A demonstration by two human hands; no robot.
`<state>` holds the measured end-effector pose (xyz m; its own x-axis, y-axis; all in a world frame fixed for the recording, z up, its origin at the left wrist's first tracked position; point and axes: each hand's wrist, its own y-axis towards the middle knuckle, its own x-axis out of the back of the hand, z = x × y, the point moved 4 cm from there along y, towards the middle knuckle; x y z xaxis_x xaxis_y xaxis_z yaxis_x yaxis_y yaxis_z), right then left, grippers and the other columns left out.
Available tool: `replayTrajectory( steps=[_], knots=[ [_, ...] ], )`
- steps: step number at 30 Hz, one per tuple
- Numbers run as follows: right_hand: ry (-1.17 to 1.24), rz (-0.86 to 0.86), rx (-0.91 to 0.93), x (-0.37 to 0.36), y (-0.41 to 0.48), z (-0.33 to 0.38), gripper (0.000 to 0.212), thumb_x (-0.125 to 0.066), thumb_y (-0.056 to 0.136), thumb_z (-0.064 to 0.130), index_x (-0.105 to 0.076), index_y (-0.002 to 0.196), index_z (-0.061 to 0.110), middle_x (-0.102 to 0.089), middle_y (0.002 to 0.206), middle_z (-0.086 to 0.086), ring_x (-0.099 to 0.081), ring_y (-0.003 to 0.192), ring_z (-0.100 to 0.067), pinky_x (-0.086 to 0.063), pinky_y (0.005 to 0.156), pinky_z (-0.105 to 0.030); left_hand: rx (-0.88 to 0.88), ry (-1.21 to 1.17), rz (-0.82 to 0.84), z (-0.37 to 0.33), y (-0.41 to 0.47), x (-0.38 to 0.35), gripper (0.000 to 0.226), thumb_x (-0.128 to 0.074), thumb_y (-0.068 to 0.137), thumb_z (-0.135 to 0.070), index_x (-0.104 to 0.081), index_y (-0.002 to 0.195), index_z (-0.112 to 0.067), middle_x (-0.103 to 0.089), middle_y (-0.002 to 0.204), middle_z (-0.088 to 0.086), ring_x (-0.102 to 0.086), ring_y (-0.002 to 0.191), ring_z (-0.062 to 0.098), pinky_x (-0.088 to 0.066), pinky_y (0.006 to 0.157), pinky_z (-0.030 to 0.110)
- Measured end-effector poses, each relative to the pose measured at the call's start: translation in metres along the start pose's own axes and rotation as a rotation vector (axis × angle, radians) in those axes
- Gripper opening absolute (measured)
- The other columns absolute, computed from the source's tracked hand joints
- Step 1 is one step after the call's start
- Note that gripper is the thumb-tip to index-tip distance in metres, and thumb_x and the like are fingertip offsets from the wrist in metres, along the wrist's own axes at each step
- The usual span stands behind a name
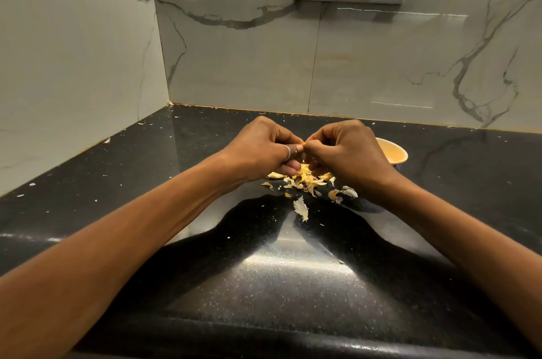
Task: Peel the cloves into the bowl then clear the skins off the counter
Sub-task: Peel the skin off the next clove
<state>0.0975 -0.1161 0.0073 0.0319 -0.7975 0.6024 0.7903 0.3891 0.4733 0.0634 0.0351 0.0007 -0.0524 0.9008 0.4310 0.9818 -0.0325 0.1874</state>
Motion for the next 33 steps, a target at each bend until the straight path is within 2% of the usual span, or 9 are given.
replayTrajectory(
  steps=[8,14,17,22,26,33],
  knots=[
    [-0.082,0.020,0.062,0.003,0.000,0.003,0.013,-0.068,0.093,0.017,-0.075,0.084,0.009,-0.073,0.070,-0.003,-0.072,0.061,-0.012,-0.063,0.068,-0.040,-0.037,0.113,0.003,0.000,-0.002,-0.001,0.022,-0.057,0.100,-0.008,-0.071,0.117,-0.008,-0.069,0.089,0.009,-0.066,0.069,0.005,-0.058,0.063,0.022],
    [-0.160,-0.013,0.119,0.006,-0.001,0.005,0.015,-0.071,0.089,0.026,-0.075,0.079,0.015,-0.069,0.066,0.002,-0.067,0.064,-0.015,-0.054,0.063,-0.033,-0.073,0.140,0.025,-0.003,-0.002,-0.001,0.025,-0.056,0.100,-0.006,-0.070,0.120,-0.006,-0.067,0.086,0.006,-0.066,0.071,0.006,-0.060,0.066,0.023],
    [-0.135,-0.015,0.113,0.007,0.000,0.004,0.015,-0.071,0.090,0.025,-0.074,0.078,0.014,-0.069,0.065,0.002,-0.066,0.061,-0.012,-0.055,0.061,-0.032,-0.070,0.114,0.032,-0.004,-0.001,-0.001,0.023,-0.056,0.100,-0.005,-0.070,0.117,-0.006,-0.067,0.084,0.007,-0.064,0.069,0.007,-0.058,0.065,0.022],
    [-0.157,-0.021,0.102,0.006,0.001,0.004,0.018,-0.069,0.091,0.024,-0.074,0.079,0.012,-0.070,0.068,-0.002,-0.069,0.065,-0.018,-0.058,0.066,-0.040,-0.052,-0.008,0.025,-0.007,-0.001,0.001,0.018,-0.057,0.098,-0.001,-0.069,0.110,-0.005,-0.067,0.080,0.009,-0.064,0.063,0.007,-0.060,0.067,0.022],
    [-0.177,-0.022,0.100,0.007,0.000,0.004,0.017,-0.066,0.090,0.020,-0.073,0.078,0.011,-0.069,0.068,-0.001,-0.068,0.068,-0.019,-0.058,0.069,-0.043,-0.043,-0.144,0.010,-0.011,0.000,0.004,0.024,-0.058,0.097,0.001,-0.062,0.120,0.000,-0.067,0.082,0.012,-0.065,0.067,0.013,-0.060,0.064,0.022],
    [-0.060,-0.016,0.119,0.006,0.000,0.006,0.014,-0.062,0.096,0.016,-0.074,0.094,0.010,-0.072,0.076,-0.003,-0.071,0.072,-0.020,-0.060,0.074,-0.047,-0.011,-0.099,0.002,-0.007,0.001,0.006,0.032,-0.062,0.095,0.000,-0.053,0.125,-0.006,-0.065,0.077,0.008,-0.066,0.063,0.010,-0.058,0.059,0.023]
  ],
)
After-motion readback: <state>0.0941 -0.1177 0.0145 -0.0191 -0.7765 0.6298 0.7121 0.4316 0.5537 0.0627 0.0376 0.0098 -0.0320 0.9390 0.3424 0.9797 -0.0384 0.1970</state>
